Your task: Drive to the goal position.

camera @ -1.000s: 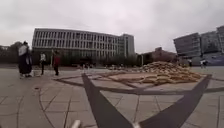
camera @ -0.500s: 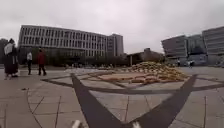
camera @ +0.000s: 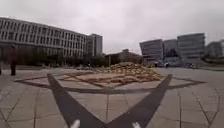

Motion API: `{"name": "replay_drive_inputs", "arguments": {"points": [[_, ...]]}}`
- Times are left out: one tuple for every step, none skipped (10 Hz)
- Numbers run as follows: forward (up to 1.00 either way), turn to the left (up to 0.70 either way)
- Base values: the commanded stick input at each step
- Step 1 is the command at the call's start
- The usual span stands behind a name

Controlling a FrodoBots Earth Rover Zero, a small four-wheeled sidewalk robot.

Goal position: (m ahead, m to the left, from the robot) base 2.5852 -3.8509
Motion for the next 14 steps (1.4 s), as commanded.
{"name": "replay_drive_inputs", "arguments": {"points": [[0.00, -0.81], [0.00, -0.81], [0.00, -0.81], [0.00, -0.81], [0.00, -0.81], [0.00, -0.81], [0.00, -0.80], [0.01, -0.80], [0.41, -0.55], [0.75, -0.27], [1.00, 0.00], [1.00, 0.00], [1.00, 0.00], [1.00, 0.00]]}}
